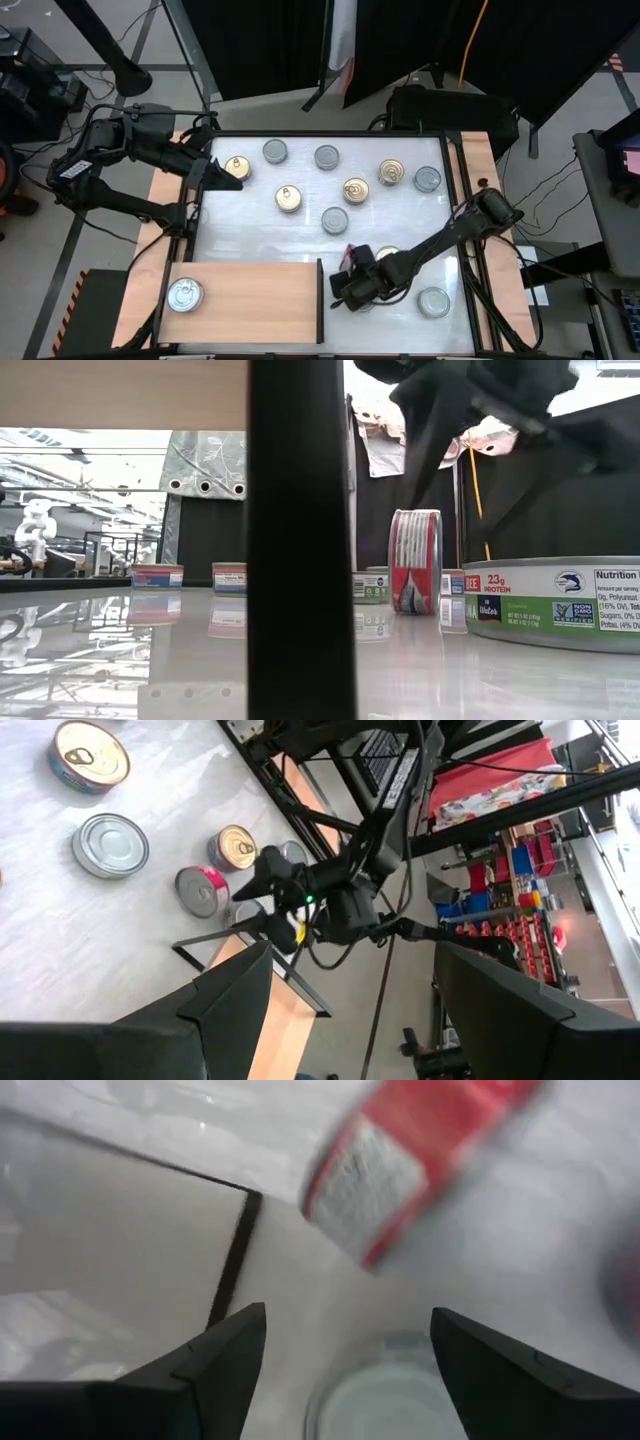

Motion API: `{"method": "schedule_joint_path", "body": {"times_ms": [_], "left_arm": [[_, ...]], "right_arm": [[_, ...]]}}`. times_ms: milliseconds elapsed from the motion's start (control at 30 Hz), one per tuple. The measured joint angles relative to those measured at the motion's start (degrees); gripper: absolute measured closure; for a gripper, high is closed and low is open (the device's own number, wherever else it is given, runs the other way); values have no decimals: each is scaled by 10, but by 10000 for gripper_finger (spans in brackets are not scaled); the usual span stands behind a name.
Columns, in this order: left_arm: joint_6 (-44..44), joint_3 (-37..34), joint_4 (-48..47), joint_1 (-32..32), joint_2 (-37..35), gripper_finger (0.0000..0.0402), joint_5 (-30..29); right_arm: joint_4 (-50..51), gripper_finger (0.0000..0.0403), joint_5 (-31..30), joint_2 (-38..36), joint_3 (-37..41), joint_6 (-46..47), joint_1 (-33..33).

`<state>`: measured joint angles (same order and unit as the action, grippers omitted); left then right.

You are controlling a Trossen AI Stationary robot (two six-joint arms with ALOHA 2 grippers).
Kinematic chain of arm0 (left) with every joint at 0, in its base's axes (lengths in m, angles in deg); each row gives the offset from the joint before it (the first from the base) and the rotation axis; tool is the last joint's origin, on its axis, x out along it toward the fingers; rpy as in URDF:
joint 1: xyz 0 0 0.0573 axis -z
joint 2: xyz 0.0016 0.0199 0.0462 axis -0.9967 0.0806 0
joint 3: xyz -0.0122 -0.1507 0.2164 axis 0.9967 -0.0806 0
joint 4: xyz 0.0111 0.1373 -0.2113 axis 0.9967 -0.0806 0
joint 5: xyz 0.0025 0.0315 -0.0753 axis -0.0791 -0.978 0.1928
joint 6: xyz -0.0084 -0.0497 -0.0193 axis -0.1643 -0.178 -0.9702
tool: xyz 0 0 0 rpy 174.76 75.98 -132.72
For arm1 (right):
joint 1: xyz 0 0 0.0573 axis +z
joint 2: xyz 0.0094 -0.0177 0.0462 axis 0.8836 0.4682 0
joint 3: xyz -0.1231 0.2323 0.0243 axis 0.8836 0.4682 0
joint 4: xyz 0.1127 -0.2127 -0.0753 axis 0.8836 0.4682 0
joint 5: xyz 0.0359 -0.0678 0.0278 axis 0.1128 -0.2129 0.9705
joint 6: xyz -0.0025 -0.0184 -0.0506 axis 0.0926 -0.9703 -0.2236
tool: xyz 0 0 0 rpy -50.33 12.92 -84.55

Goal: Stack canned seafood by type on shelf
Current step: Stack the red tuna can on top of the other red tuna can on the shelf

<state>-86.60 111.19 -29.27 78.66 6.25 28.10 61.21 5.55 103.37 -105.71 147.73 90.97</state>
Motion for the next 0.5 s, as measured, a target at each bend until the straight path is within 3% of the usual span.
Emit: {"method": "schedule_joint_path", "body": {"times_ms": [167,333,500], "left_arm": [[14,0,0,0,0,123,0],[22,0,7,0,0,123,-2],[27,0,7,0,0,123,-3]], "right_arm": [[30,128,16,-48,0,118,-20],[50,123,2,-71,-1,118,-50],[24,84,45,-56,-1,91,-80]]}}
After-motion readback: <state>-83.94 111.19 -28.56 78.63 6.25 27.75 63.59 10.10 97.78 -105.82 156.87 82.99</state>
